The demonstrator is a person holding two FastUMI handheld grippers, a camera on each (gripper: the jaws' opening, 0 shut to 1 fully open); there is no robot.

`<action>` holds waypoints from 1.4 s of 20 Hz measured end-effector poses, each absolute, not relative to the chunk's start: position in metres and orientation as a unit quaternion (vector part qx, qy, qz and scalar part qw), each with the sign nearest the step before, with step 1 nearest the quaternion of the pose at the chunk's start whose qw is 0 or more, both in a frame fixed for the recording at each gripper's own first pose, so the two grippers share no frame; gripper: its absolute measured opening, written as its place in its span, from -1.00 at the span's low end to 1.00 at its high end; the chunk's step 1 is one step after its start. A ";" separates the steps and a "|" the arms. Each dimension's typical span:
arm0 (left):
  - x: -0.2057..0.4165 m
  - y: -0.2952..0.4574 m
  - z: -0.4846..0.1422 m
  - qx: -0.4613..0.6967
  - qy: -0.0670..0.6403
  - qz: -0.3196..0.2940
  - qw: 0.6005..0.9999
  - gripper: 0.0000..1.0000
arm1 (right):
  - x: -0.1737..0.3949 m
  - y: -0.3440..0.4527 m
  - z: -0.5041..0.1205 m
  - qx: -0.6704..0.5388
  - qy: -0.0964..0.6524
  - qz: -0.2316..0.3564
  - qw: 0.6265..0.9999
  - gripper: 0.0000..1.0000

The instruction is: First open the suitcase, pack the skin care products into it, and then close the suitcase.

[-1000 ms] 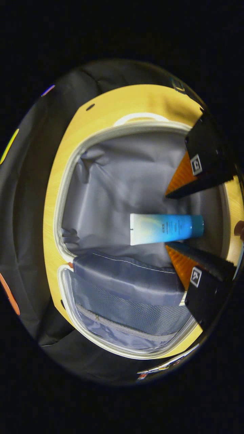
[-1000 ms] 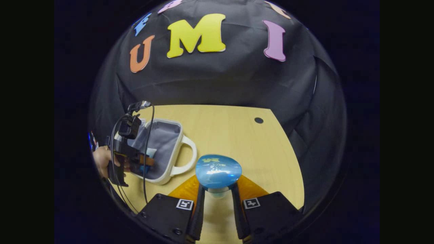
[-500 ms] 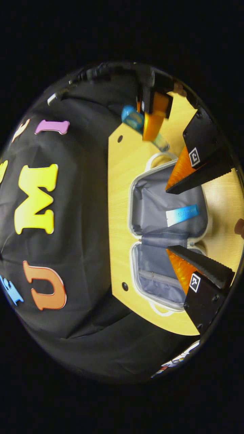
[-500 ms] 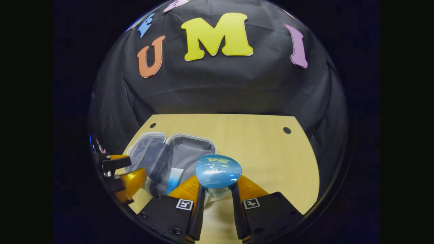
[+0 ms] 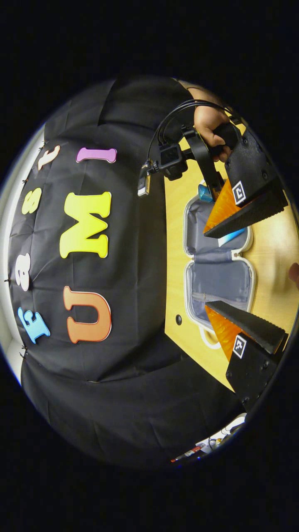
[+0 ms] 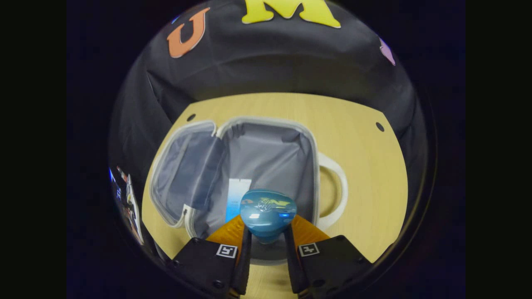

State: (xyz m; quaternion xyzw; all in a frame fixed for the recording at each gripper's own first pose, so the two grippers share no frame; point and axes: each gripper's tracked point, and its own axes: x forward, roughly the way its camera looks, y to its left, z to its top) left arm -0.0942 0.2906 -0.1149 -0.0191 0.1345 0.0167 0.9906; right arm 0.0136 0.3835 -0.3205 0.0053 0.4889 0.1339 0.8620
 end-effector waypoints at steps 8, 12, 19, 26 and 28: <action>-0.113 0.320 -0.122 -0.020 0.137 0.043 0.989 0.94 | 0.042 0.391 -0.334 0.033 0.496 0.086 0.864 -0.26; -0.119 0.327 -0.135 -0.018 0.152 0.056 0.987 0.94 | 0.052 0.392 -0.358 0.049 0.521 0.064 0.850 -0.27; -0.122 0.339 -0.163 -0.048 0.191 0.070 0.978 0.94 | 0.061 0.396 -0.377 0.063 0.542 0.047 0.837 -0.26; -0.102 0.368 -0.179 -0.111 0.203 0.084 0.969 0.95 | 0.059 0.405 -0.365 0.040 0.528 0.068 0.845 -0.17; -0.088 0.394 -0.177 -0.128 0.193 0.096 0.968 0.95 | 0.057 0.409 -0.345 0.033 0.507 0.085 0.857 0.10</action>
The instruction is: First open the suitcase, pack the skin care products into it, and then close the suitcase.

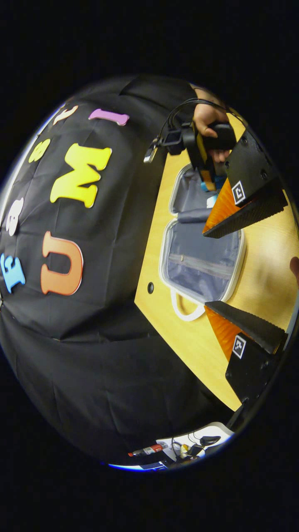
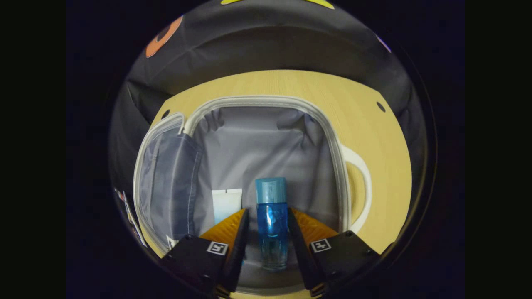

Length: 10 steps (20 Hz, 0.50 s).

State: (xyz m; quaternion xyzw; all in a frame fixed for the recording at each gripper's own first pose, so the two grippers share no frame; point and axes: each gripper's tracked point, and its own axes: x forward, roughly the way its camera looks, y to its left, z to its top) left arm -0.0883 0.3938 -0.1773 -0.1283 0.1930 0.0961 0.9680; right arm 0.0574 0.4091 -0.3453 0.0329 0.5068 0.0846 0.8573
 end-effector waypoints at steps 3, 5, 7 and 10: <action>-0.063 0.434 -0.175 -0.172 0.176 0.103 0.964 0.97 | 0.052 0.412 -0.294 0.012 0.449 0.120 0.885 0.43; -0.040 0.457 -0.182 -0.223 0.176 0.098 0.954 0.96 | 0.046 0.408 -0.251 -0.009 0.397 0.146 0.906 0.51; -0.019 0.474 -0.197 -0.278 0.187 0.101 0.937 0.95 | 0.034 0.400 -0.210 -0.028 0.349 0.169 0.921 0.52; 0.005 0.494 -0.223 -0.380 0.187 0.101 0.900 0.94 | 0.012 0.377 -0.149 -0.029 0.288 0.185 0.939 0.54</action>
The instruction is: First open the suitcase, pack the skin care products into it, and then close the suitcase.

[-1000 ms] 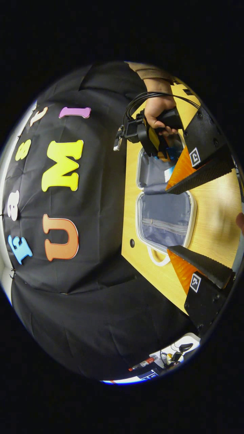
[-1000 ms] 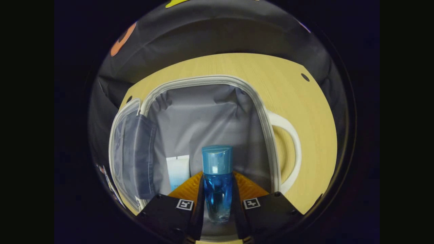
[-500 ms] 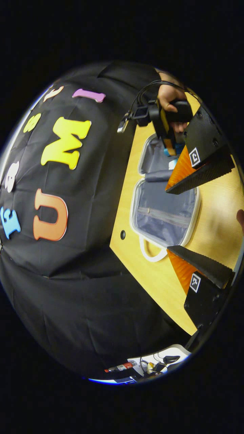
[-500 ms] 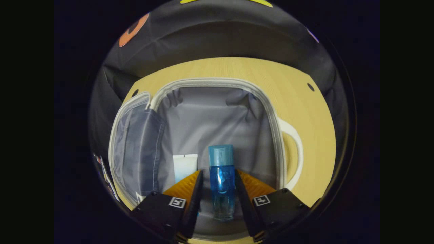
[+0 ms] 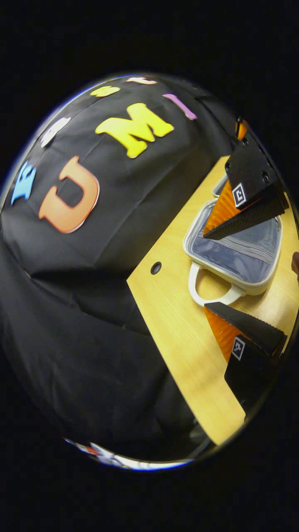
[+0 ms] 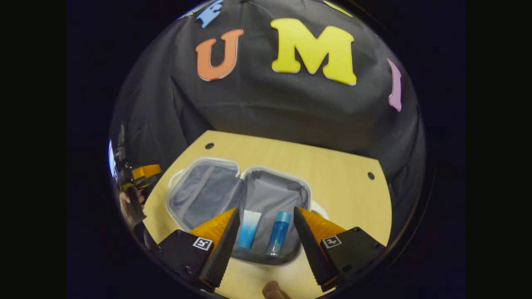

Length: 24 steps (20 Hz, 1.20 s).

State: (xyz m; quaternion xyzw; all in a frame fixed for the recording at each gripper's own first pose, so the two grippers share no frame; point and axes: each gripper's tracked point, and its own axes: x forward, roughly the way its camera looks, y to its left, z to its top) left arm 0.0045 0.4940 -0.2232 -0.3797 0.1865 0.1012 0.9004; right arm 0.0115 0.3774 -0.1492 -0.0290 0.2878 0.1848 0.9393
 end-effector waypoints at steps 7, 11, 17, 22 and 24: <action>0.031 0.508 -0.289 -0.526 0.208 0.085 0.820 0.65 | -0.025 0.291 -0.074 -0.040 0.213 0.138 0.966 0.53; 0.042 0.499 -0.310 -0.561 0.225 0.086 0.792 -0.28 | -0.038 0.256 -0.062 -0.037 0.195 0.103 0.975 0.53; 0.038 0.497 -0.289 -0.503 0.226 0.074 0.831 -0.84 | -0.049 0.227 -0.066 -0.023 0.191 0.071 0.979 0.51; 0.035 0.496 -0.238 -0.402 0.221 0.089 0.884 -0.93 | -0.047 0.219 -0.057 -0.005 0.178 0.080 0.981 0.51; 0.035 0.490 -0.209 -0.371 0.207 0.093 0.901 -0.94 | -0.045 0.217 -0.051 -0.005 0.170 0.089 0.981 0.51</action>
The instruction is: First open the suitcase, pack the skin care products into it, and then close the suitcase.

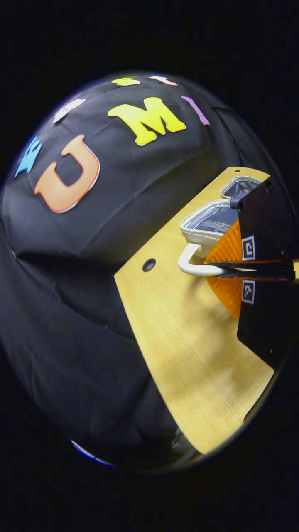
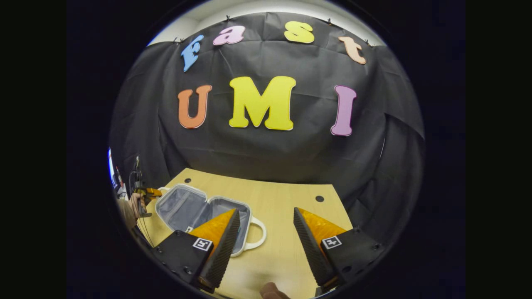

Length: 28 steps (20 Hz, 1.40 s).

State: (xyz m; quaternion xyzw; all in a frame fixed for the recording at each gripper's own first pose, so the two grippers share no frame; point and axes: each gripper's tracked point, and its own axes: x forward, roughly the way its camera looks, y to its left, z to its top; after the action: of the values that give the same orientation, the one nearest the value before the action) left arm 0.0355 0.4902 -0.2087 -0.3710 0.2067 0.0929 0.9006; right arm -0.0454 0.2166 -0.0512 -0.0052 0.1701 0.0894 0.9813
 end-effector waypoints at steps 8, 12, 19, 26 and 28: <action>0.017 0.423 -0.098 -0.223 0.144 0.073 0.961 -0.94 | -0.041 0.208 -0.037 -0.003 0.148 0.127 0.981 0.53; 0.025 0.372 -0.054 -0.148 0.128 0.051 0.979 -0.94 | -0.043 0.199 -0.032 0.001 0.139 0.134 0.981 0.51; 0.036 0.290 -0.024 0.015 0.105 0.022 0.994 -0.94 | -0.043 0.188 -0.036 0.000 0.133 0.142 0.981 0.54; 0.040 0.193 -0.031 0.144 0.101 -0.039 0.984 -0.94 | -0.048 0.157 -0.050 0.005 0.144 0.131 0.981 0.54; 0.044 0.160 -0.043 0.163 0.107 -0.062 0.979 -0.94 | -0.050 0.150 -0.055 0.006 0.149 0.128 0.981 0.51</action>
State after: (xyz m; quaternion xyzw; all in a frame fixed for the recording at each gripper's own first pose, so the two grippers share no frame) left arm 0.0439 0.1603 -0.0425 0.1625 0.1066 -0.0621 0.9790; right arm -0.0498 0.1503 -0.0548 0.0060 0.1487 0.1277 0.9806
